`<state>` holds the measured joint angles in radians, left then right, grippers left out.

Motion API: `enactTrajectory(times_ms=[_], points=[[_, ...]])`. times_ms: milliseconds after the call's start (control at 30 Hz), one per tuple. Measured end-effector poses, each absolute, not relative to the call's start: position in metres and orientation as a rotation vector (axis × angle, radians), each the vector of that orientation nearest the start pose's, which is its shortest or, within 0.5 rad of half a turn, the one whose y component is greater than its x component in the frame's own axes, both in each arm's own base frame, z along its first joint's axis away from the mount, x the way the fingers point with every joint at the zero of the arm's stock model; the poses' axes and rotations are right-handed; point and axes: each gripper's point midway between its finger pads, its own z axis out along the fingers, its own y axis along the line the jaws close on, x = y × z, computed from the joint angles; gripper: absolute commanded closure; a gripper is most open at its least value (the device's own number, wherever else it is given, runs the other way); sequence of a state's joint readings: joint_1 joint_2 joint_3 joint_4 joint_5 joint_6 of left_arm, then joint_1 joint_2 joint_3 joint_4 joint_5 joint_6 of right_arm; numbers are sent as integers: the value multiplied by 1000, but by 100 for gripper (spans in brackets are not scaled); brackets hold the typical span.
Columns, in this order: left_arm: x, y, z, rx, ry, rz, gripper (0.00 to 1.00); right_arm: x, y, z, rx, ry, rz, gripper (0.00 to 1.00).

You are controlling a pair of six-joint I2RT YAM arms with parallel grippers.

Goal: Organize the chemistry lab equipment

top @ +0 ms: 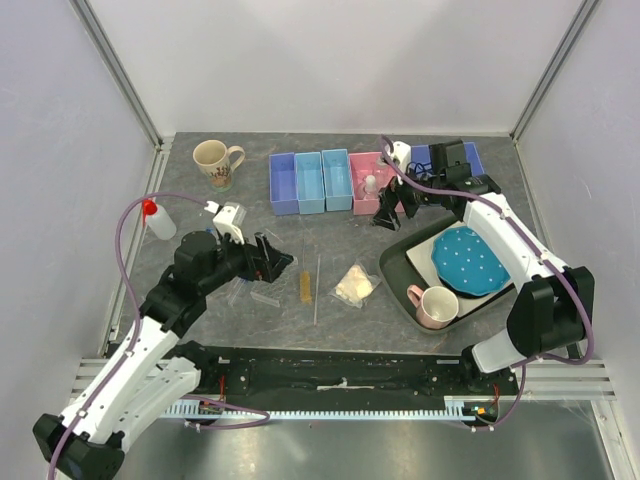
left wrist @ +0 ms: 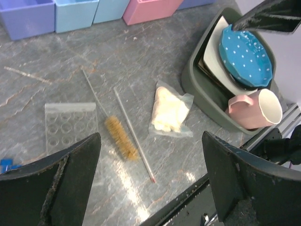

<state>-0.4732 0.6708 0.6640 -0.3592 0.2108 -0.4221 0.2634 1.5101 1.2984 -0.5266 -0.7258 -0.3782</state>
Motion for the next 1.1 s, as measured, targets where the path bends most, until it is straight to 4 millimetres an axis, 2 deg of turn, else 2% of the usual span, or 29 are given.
enactTrajectory(times_ms=[133,333,433,600,667,867,1100], points=[[231,-184,209,235,2007,-812,6,345,201,206,-1075,1972,764,2],[250,-204,181,371,2092,-809,6,362,197,211,-1201,1977,684,2],[269,-220,187,426,2084,-835,9,370,195,213,-1299,1948,643,2],[303,-255,213,504,2044,-936,12,365,193,221,-1378,1915,625,2],[308,-262,219,525,2026,-965,12,365,195,227,-1391,1888,626,2],[306,-273,218,585,1974,-1038,14,363,200,223,-1423,1864,647,2],[300,-280,179,584,2064,-1100,19,358,208,203,-1380,1941,712,2]])
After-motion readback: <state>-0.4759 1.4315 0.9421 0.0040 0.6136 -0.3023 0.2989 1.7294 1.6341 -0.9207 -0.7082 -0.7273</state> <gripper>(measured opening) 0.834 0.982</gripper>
